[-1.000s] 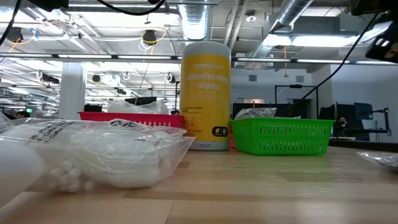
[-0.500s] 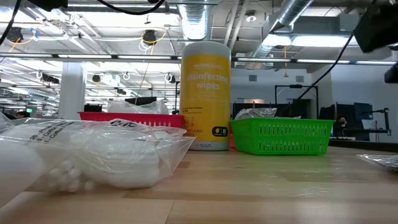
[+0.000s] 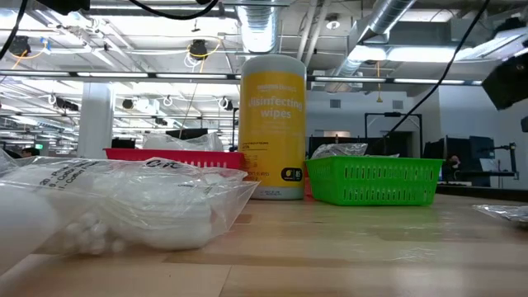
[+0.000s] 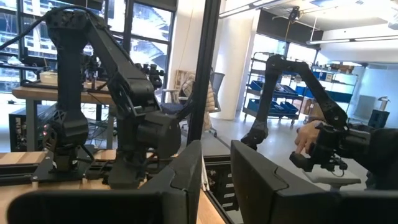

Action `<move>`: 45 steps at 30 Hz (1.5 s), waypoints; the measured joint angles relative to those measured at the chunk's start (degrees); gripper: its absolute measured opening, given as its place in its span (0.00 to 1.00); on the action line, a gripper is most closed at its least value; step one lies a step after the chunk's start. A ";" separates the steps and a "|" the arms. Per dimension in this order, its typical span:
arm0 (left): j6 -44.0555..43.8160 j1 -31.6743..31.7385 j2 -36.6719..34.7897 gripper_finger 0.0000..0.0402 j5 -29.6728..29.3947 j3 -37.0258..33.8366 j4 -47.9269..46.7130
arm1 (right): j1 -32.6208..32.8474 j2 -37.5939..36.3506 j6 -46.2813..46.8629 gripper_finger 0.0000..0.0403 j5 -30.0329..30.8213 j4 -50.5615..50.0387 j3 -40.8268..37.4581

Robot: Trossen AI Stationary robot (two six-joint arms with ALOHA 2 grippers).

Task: Pick & Place Travel size toiletries
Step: Put the black hair brush into the right red bin

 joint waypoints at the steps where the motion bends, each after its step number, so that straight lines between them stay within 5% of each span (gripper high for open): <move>1: 0.00 0.00 0.00 0.19 0.00 0.00 0.00 | 0.13 0.66 -0.09 0.56 -0.09 -0.34 0.00; 12: 0.00 -0.02 0.00 0.19 0.00 0.00 0.00 | 0.14 7.73 -5.42 0.56 -1.56 -0.67 0.28; 45: 0.13 -0.02 -0.02 0.19 0.00 0.00 -0.02 | -1.48 6.34 -10.13 0.40 5.19 14.98 0.07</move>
